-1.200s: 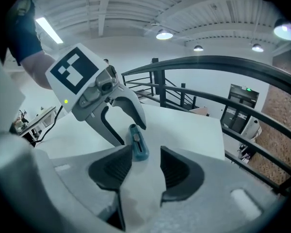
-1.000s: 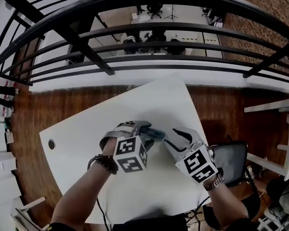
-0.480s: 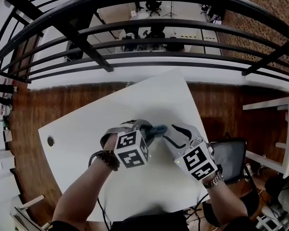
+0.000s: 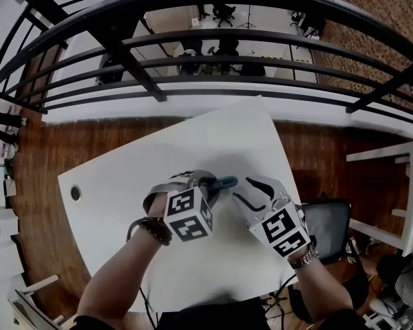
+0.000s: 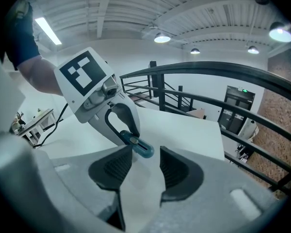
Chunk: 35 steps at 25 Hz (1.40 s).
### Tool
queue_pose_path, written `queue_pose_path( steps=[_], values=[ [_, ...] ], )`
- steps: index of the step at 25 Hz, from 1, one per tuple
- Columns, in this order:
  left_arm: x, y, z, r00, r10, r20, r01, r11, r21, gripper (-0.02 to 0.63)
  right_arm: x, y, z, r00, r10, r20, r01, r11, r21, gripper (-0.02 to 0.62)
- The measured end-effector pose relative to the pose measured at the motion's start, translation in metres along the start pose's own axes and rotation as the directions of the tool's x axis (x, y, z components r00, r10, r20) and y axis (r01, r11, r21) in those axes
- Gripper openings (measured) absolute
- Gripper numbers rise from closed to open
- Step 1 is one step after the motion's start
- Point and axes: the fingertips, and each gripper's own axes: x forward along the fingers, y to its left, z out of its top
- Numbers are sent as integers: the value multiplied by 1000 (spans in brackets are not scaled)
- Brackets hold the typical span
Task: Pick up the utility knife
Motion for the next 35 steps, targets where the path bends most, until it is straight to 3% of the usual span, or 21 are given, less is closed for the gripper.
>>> queue_pose_path(
  steps=[11, 18, 27, 35],
  values=[
    [-70, -28, -25, 991, 128, 39, -124, 988, -87, 147, -20, 64, 31, 999, 24, 39, -21, 998, -64, 170],
    [-135, -62, -51, 965, 249, 86, -229, 955, -190, 147, -43, 130, 56, 995, 32, 90, -21, 992, -124, 169],
    [-228, -144, -97, 906, 392, 157, -332, 891, -308, 147, -82, 254, 69, 990, 26, 135, -2, 984, -176, 164],
    [-296, -224, -144, 837, 507, 206, -401, 824, -399, 147, -111, 359, 67, 978, -6, 207, 52, 975, -216, 130]
  ],
)
